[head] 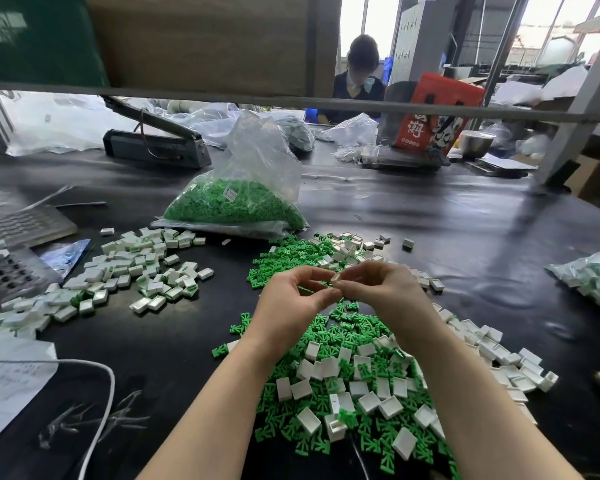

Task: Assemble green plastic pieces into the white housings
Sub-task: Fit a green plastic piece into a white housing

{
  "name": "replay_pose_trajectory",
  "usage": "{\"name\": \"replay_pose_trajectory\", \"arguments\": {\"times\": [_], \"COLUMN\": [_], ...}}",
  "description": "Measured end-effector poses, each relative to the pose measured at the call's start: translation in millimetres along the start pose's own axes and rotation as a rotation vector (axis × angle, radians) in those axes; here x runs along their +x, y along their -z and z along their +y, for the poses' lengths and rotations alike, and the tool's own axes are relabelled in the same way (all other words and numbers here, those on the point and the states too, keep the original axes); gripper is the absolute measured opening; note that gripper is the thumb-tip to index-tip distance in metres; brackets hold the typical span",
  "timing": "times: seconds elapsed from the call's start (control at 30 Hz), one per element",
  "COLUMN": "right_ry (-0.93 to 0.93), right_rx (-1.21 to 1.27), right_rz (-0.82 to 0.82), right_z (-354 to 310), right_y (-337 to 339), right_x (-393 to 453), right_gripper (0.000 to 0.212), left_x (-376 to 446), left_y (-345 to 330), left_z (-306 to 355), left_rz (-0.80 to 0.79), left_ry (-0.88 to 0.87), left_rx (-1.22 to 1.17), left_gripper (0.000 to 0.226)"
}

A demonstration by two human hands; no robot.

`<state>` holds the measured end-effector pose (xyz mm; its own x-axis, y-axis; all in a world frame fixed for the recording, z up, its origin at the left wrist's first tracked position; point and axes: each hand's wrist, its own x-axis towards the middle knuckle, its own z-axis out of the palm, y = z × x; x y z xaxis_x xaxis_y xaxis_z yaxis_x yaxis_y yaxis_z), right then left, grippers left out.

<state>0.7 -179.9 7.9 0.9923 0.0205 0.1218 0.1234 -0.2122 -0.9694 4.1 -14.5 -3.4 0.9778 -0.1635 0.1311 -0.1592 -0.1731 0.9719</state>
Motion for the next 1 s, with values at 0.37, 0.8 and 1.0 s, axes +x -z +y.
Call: {"name": "replay_pose_trajectory", "arguments": {"times": [0.37,0.8,1.0], "right_ry": [0.103,0.144,0.065], "right_rx": [-0.187,-0.999,-0.043], "right_rz": [0.026,-0.025,0.095], "right_z": [8.9,23.1,9.7], "right_y": [1.1,-5.4,-2.5], "right_x": [3.6,4.5,3.1], "right_gripper": [0.011,0.007,0.009], "left_x": [-1.6,-2.1,-1.7], "left_y": [2.1,4.6,6.1], "left_z": [5.6,7.0,7.3], "left_rz": [0.043,0.072,0.103], "left_ry": [-0.106,-0.031,-0.026], "left_rx": [-0.169,-0.179,-0.232], "left_gripper": [0.01,0.006,0.01]}}
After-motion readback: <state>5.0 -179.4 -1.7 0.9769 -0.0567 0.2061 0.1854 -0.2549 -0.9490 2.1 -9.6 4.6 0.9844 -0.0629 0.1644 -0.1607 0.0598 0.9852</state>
